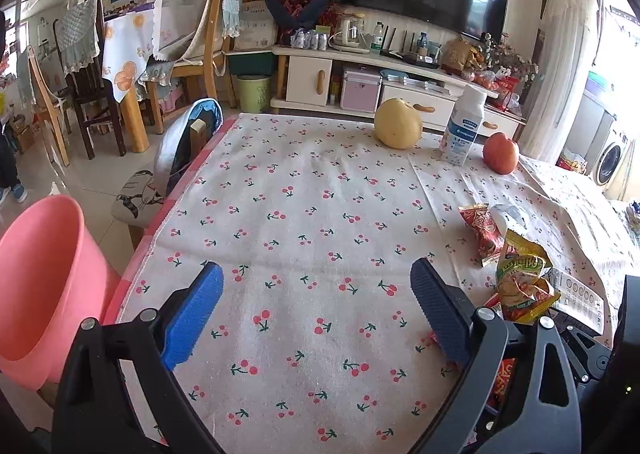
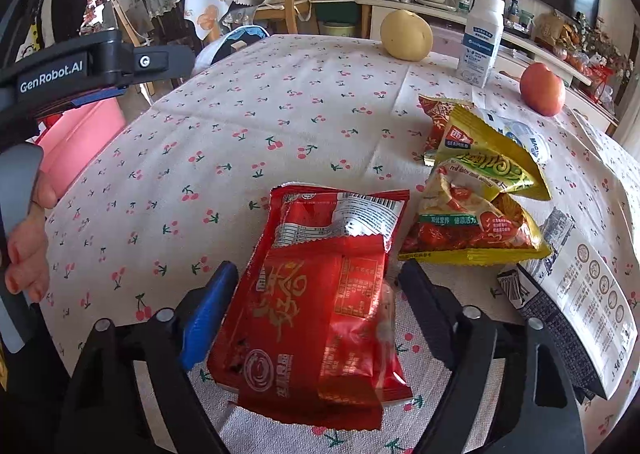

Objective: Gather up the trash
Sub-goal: 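Grasp the red snack bag with the right tool, then hold the red bag in the right tool while the left tool grasps the yellow snack bag, then carry both snack bags toward the pink bucket, then open both tools over the pink bucket to drop the snack bags, then move both tools back over the table, then grasp the white plastic yogurt bottle with the left tool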

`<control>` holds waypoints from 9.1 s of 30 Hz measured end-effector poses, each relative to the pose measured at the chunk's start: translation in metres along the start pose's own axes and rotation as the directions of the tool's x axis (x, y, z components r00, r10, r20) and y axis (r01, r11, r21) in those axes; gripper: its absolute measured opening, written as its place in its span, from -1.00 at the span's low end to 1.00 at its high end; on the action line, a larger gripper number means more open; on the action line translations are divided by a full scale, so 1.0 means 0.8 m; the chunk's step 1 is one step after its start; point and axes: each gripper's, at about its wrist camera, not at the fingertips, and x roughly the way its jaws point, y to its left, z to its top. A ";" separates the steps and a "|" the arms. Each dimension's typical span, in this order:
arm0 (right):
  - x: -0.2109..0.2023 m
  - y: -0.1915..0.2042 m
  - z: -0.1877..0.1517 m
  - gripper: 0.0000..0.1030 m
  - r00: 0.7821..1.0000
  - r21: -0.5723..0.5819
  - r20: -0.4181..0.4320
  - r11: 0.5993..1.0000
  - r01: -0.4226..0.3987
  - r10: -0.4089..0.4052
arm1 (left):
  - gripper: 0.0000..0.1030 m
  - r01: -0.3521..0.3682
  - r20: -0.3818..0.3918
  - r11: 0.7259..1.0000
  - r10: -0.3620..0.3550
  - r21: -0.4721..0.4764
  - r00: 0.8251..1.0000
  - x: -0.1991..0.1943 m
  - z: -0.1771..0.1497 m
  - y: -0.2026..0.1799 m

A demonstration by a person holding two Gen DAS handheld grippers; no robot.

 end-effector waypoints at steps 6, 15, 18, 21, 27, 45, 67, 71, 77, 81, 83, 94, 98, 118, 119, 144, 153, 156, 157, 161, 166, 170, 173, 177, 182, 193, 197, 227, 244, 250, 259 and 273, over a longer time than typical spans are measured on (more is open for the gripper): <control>-0.005 -0.005 0.000 0.17 1.000 -0.002 0.014 1.000 -0.003 0.003 | 0.85 0.047 -0.017 0.998 -0.048 -0.036 0.999 0.008 0.000 0.003; -0.030 -0.013 0.002 -0.04 0.997 0.023 0.066 0.999 -0.046 0.045 | 0.85 0.119 -0.017 0.985 -0.122 -0.122 0.992 0.012 0.000 0.013; -0.056 -0.025 0.008 -0.05 0.991 0.052 0.128 0.997 -0.055 0.048 | 0.85 0.137 -0.010 0.982 -0.139 -0.134 0.990 0.014 -0.001 0.013; -0.085 -0.055 0.015 -0.05 0.980 0.121 0.199 0.991 -0.058 0.032 | 0.85 0.162 -0.013 0.979 -0.165 -0.126 0.986 0.015 -0.004 0.009; -0.126 -0.125 0.018 -0.04 0.960 0.267 0.269 0.964 -0.001 -0.073 | 0.85 0.242 -0.074 0.970 -0.242 -0.014 0.967 0.021 -0.017 -0.044; -0.157 -0.185 0.004 -0.04 0.953 0.370 0.296 0.928 -0.048 -0.069 | 0.84 0.354 -0.288 0.928 -0.310 0.116 0.906 0.108 -0.020 -0.226; -0.147 -0.174 0.007 -0.04 0.958 0.352 0.288 0.929 -0.112 0.006 | -0.17 0.281 -0.245 0.960 -0.267 0.020 0.932 0.078 -0.024 -0.169; -0.138 -0.163 0.009 -0.04 0.961 0.339 0.274 0.931 -0.136 0.041 | -0.21 0.268 -0.229 0.963 -0.256 0.024 0.939 0.054 -0.029 -0.145; -0.119 -0.144 0.008 -0.04 0.968 0.316 0.239 0.937 -0.149 0.074 | -0.22 0.255 -0.205 0.967 -0.250 0.000 0.946 0.026 -0.039 -0.108; -0.108 -0.131 0.007 -0.04 0.971 0.300 0.222 0.940 -0.160 0.095 | -0.22 0.243 -0.176 0.969 -0.245 -0.034 0.953 0.018 -0.044 -0.085; -0.102 -0.124 0.007 -0.04 0.971 0.291 0.215 0.942 -0.170 0.109 | -0.22 0.243 -0.169 0.969 -0.249 -0.056 0.954 0.017 -0.045 -0.076; -0.074 -0.097 0.007 -0.04 0.973 0.275 0.167 0.941 -0.200 0.158 | -0.22 0.184 -0.124 0.975 -0.199 -0.124 0.972 0.016 -0.043 -0.024; -0.070 -0.087 0.006 -0.04 0.974 0.265 0.157 0.944 -0.198 0.161 | -0.22 0.161 -0.094 0.976 -0.175 -0.145 0.980 0.009 -0.034 -0.011; -0.062 -0.025 0.040 -0.04 0.973 0.219 0.143 0.953 -0.211 0.183 | -0.22 0.046 0.057 0.969 -0.033 -0.244 0.998 -0.046 0.006 0.084; -0.061 -0.020 0.043 -0.04 0.972 0.216 0.142 0.952 -0.215 0.187 | -0.22 0.041 0.063 0.967 -0.026 -0.253 0.998 -0.048 0.008 0.091; -0.011 0.243 0.200 -0.04 0.872 -0.031 0.107 0.878 -0.478 0.478 | -0.22 -0.207 0.086 0.754 0.329 -0.624 0.940 -0.104 0.010 0.318; 0.025 0.326 0.220 -0.04 0.848 -0.077 0.042 0.848 -0.524 0.528 | -0.22 -0.232 0.027 0.637 0.370 -0.735 0.929 -0.105 -0.009 0.377; 0.034 0.339 0.218 -0.04 0.846 -0.076 0.024 0.845 -0.530 0.533 | -0.22 -0.232 0.015 0.619 0.366 -0.751 0.930 -0.102 -0.012 0.385; 0.038 0.343 0.217 -0.03 0.848 -0.080 0.012 0.846 -0.527 0.530 | -0.22 -0.232 0.012 0.616 0.364 -0.753 0.931 -0.100 -0.013 0.386; 0.057 0.351 0.218 0.14 0.839 -0.066 -0.033 0.837 -0.543 0.543 | -0.18 -0.246 -0.023 0.591 0.359 -0.768 0.933 -0.093 -0.016 0.393; 0.037 0.337 0.212 0.64 0.851 -0.071 0.037 0.851 -0.520 0.523 | 0.35 -0.263 -0.031 0.583 0.376 -0.769 0.926 -0.089 -0.019 0.390; 0.022 0.314 0.203 0.73 0.873 -0.076 0.089 0.877 -0.474 0.479 | 0.61 -0.280 -0.005 0.609 0.413 -0.742 0.911 -0.093 -0.015 0.377; 0.018 0.299 0.197 0.78 0.895 -0.087 0.107 0.901 -0.425 0.433 | 0.73 -0.288 -0.011 0.619 0.411 -0.731 0.911 -0.088 -0.010 0.373; 0.017 0.279 0.187 0.79 0.912 -0.084 0.105 0.918 -0.388 0.396 | 0.78 -0.308 -0.018 0.642 0.416 -0.702 0.909 -0.084 -0.003 0.364; 0.015 0.257 0.175 0.79 0.930 -0.091 0.105 0.934 -0.345 0.353 | 0.84 -0.364 -0.036 0.692 0.440 -0.623 0.897 -0.076 0.010 0.342; -0.003 0.207 0.146 0.85 0.956 -0.099 0.142 0.965 -0.243 0.255 | 0.90 -0.420 -0.013 0.800 0.460 -0.429 0.888 -0.061 0.030 0.282; -0.016 0.186 0.133 0.85 0.957 -0.105 0.179 0.972 -0.211 0.227 | 0.92 -0.421 0.014 0.824 0.460 -0.379 0.888 -0.061 0.035 0.261; -0.090 0.086 0.045 0.86 0.929 -0.154 0.370 0.988 0.031 0.029 | 0.92 -0.367 0.109 0.927 0.374 -0.082 0.921 -0.046 0.034 0.125; -0.132 0.016 0.033 0.86 0.915 -0.100 0.392 0.985 0.144 -0.094 | 0.92 -0.191 0.168 0.981 0.183 0.028 0.969 -0.048 0.014 0.025; -0.156 -0.010 0.026 0.86 0.888 -0.060 0.441 0.984 0.170 -0.127 | 0.92 -0.171 0.137 0.984 0.163 0.052 0.977 -0.043 0.004 -0.002; -0.175 -0.065 0.013 0.86 0.867 0.093 0.454 0.978 0.185 -0.207 | 0.92 -0.077 0.095 0.994 0.069 0.078 0.993 -0.036 0.003 -0.053; -0.171 -0.163 -0.002 0.86 0.943 0.312 0.274 0.945 0.098 -0.188 | 0.92 0.148 -0.037 0.896 -0.146 0.419 0.989 0.061 0.013 -0.208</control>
